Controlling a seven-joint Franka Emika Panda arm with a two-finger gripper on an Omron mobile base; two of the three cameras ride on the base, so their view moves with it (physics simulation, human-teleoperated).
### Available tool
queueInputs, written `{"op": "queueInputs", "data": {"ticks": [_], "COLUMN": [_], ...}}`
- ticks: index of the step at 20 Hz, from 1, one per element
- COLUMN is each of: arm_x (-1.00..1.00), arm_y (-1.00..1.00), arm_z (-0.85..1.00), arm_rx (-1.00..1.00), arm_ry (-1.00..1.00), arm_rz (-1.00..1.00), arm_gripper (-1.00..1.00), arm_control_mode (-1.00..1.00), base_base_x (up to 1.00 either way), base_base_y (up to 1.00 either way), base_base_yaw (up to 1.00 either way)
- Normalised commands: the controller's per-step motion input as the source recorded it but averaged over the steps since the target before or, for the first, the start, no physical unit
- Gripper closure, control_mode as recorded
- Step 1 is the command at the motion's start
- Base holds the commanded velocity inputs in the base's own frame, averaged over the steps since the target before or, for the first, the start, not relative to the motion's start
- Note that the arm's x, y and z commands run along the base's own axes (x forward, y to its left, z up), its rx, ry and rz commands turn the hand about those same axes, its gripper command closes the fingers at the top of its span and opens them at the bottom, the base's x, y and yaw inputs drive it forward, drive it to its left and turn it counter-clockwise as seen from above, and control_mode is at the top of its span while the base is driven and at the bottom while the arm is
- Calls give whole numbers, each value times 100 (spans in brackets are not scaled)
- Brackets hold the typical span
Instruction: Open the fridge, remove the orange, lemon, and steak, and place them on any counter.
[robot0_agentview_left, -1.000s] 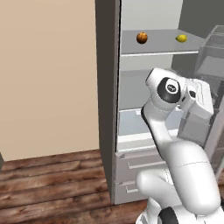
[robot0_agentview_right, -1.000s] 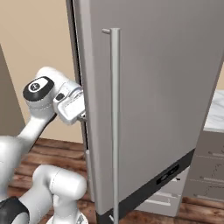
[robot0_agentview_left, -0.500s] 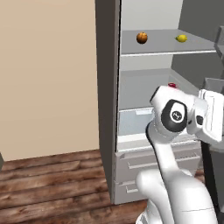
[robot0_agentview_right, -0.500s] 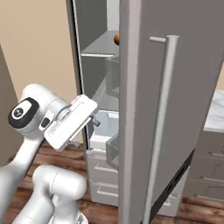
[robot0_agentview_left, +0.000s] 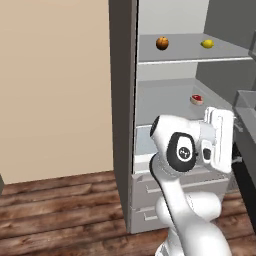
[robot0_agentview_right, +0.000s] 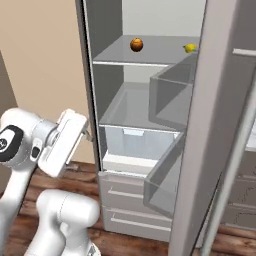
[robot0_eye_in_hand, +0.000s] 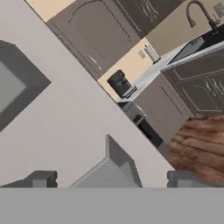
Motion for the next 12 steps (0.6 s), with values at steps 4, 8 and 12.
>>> {"op": "queueInputs", "data": {"ticks": [4,8,12], "arm_x": [98,82,95], "arm_y": [-53,-32,-22], "arm_z": [-36,-73,-68], "arm_rx": [14,9,6], "arm_ry": [4,6,6], "arm_rz": [50,70,71], "arm_gripper": [-100,-100,-100], "arm_control_mode": [-100,-100,-100], "base_base_x": [0,0,0], "base_base_y": [0,0,0], "base_base_yaw": [0,0,0]}}
